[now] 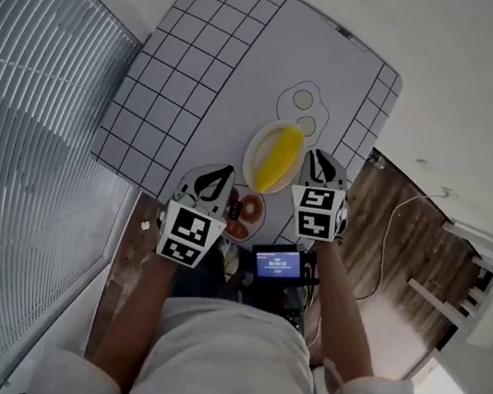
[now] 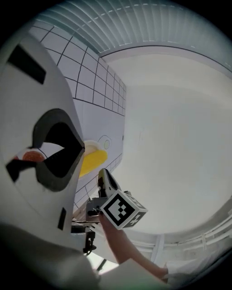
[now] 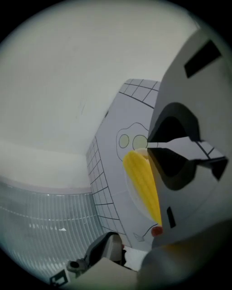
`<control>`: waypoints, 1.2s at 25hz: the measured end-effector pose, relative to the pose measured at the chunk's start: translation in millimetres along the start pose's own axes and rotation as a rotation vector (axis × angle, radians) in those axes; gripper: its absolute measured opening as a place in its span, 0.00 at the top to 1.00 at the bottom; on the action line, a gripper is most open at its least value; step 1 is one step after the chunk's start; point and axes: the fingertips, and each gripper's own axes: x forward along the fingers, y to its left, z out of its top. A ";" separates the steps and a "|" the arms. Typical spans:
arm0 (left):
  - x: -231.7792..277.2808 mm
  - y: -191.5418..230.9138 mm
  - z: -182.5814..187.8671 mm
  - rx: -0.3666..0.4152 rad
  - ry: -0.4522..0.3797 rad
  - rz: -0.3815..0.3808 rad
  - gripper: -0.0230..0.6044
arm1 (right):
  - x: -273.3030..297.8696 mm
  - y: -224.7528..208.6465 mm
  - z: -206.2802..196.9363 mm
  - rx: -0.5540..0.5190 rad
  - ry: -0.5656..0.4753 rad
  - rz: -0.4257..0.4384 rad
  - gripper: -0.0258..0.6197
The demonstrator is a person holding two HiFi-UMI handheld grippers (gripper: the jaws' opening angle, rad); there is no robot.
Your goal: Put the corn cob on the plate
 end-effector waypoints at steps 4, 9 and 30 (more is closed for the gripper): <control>3.6 8.9 -1.0 -0.031 -0.005 -0.009 0.95 | -4.5 6.0 9.5 0.034 -0.002 0.012 0.93; 6.4 10.9 -0.7 -0.031 -0.015 -0.025 0.95 | -17.9 18.0 11.4 -0.002 -0.030 -0.007 0.95; -41.0 12.4 135.3 0.138 -0.296 0.014 0.95 | -143.9 -41.0 73.7 0.104 -0.482 -0.206 0.95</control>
